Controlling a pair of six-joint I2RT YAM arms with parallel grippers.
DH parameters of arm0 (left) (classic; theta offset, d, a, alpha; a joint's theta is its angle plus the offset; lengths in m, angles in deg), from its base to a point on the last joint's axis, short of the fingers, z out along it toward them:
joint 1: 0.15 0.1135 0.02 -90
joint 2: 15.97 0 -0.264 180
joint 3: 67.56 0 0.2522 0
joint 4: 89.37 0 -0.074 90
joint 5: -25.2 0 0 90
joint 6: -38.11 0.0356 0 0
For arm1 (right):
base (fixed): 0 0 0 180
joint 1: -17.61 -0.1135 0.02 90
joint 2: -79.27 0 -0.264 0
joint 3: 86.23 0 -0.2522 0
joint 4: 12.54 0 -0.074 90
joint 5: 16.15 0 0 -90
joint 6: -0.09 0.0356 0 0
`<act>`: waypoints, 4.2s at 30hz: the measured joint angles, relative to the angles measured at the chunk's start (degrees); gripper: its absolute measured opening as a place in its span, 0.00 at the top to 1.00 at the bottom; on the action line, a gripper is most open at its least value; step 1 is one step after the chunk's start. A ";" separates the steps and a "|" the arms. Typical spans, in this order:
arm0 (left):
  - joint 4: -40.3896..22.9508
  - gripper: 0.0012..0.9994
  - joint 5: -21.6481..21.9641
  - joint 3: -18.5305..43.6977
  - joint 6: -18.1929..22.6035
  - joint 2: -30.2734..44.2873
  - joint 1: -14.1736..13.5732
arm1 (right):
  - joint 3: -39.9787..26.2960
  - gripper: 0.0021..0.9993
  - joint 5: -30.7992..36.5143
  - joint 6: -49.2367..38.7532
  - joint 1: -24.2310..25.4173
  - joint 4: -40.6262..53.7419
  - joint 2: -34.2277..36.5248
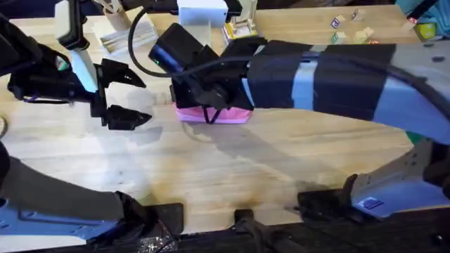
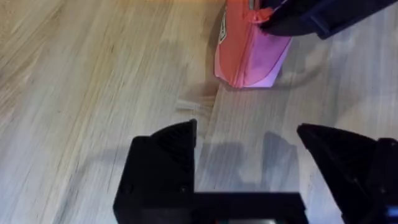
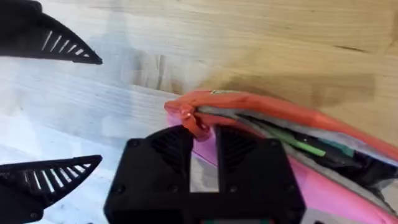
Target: Unzip the bag, pick up the pens from the table one at a time and place them inside, then zip the bag closed.
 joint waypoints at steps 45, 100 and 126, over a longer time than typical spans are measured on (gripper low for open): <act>0.04 0.01 -6.77 0.00 -0.04 0.00 -3.07 | 0.00 0.97 -3.46 -3.96 -0.22 6.05 -7.85; 2.25 0.96 -12.20 0.09 -2.66 6.84 -16.31 | 0.00 0.97 -6.02 -8.41 18.01 24.41 -13.61; 2.19 0.96 -12.70 0.09 -2.64 6.84 -17.11 | 6.35 0.97 -8.11 -10.16 28.35 30.81 -13.62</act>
